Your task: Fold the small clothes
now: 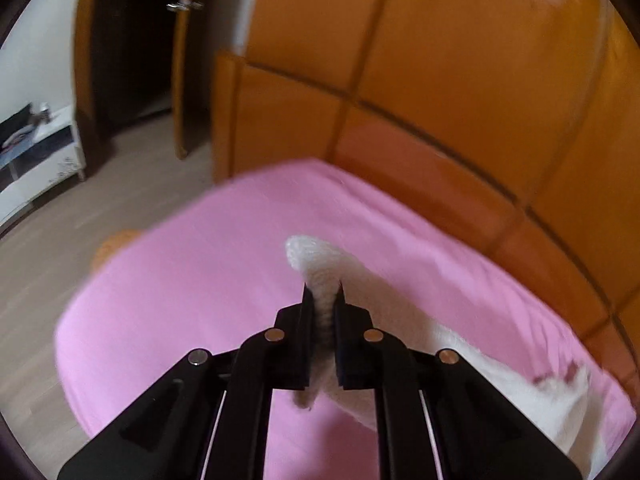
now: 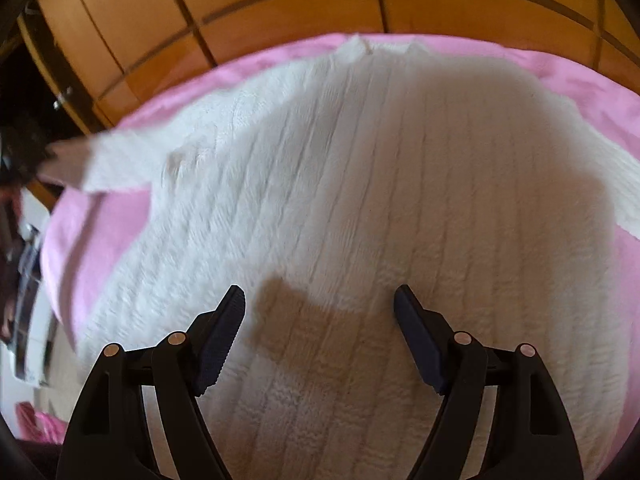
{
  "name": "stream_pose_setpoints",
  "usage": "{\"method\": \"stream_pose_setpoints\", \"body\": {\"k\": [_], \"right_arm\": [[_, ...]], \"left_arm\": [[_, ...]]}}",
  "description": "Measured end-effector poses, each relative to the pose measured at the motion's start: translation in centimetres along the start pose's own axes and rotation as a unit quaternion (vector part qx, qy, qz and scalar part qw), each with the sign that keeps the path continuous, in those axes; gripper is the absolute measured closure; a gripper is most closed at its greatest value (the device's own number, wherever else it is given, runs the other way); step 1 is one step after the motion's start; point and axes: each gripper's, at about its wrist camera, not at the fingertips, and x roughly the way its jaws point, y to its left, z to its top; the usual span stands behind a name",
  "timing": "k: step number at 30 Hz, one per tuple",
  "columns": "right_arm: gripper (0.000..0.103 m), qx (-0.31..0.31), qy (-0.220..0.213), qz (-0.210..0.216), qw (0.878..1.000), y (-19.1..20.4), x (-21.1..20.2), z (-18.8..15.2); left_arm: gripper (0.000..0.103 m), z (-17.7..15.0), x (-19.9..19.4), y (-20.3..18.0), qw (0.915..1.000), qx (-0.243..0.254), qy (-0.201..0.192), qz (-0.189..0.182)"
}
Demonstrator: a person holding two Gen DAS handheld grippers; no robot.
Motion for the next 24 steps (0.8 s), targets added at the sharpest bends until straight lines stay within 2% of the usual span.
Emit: {"method": "stream_pose_setpoints", "body": {"k": [2,4,7,8,9,10,12,13,14,16,17,18,20,21,22,24], "right_arm": [[0.026,-0.026,-0.013,-0.023,0.999,0.8,0.4,-0.9],[0.026,-0.037,-0.018,-0.035,0.999,1.3,0.6,-1.3],[0.026,-0.028,-0.019,-0.021,0.999,0.9,0.5,-1.3],[0.026,-0.027,-0.020,-0.018,0.999,0.6,0.4,-1.3],[0.026,-0.029,-0.021,-0.017,0.999,0.6,0.4,-1.4],[0.026,-0.030,-0.023,-0.018,0.999,0.6,0.3,-1.5],[0.024,-0.028,-0.026,-0.014,0.999,0.6,0.3,-1.5],[0.024,-0.027,-0.028,-0.013,0.999,0.6,0.3,-1.6],[0.024,-0.027,-0.030,-0.013,0.999,0.7,0.4,-1.5],[0.022,-0.026,-0.035,-0.008,0.999,0.6,0.3,-1.8],[0.021,-0.025,-0.037,-0.006,0.999,0.2,-0.1,-1.9],[0.020,-0.024,-0.038,-0.005,0.999,0.1,-0.1,-2.0],[0.017,-0.023,-0.039,-0.001,0.999,0.2,0.0,-1.9],[0.016,-0.023,-0.040,0.000,0.999,0.2,0.0,-2.0],[0.016,-0.023,-0.041,0.001,0.999,0.3,0.1,-2.0],[0.016,-0.020,-0.042,0.005,0.999,0.3,0.1,-1.9]], "left_arm": [[0.096,0.2,-0.1,1.3,0.9993,-0.005,-0.012,0.035],[0.096,-0.5,0.6,2.3,0.9978,-0.015,-0.003,0.065],[0.092,-3.2,2.9,3.7,0.9927,0.002,0.053,0.108],[0.089,-4.3,3.7,3.9,0.9907,0.001,0.078,0.111],[0.082,-5.1,3.7,4.7,0.9893,0.001,0.089,0.116],[0.068,-5.5,4.1,4.6,0.9871,0.002,0.098,0.126],[0.052,-5.7,3.6,4.7,0.9862,-0.008,0.095,0.135],[0.048,-5.4,3.2,4.0,0.9870,-0.011,0.085,0.136],[0.047,-5.4,2.3,3.6,0.9891,-0.008,0.072,0.128],[0.042,-4.5,1.5,0.2,0.9966,0.020,0.055,0.059],[0.040,-4.6,1.1,-1.5,0.9976,0.039,0.053,0.019],[0.038,-4.9,0.8,-4.5,0.9951,0.074,0.056,-0.034],[0.036,-6.2,1.0,-10.5,0.9816,0.138,0.074,-0.109],[0.031,-6.8,1.4,-12.7,0.9738,0.160,0.088,-0.135],[0.030,-7.8,2.0,-15.7,0.9630,0.184,0.106,-0.166],[0.029,-9.6,3.4,-20.6,0.9440,0.222,0.135,-0.203]]}}
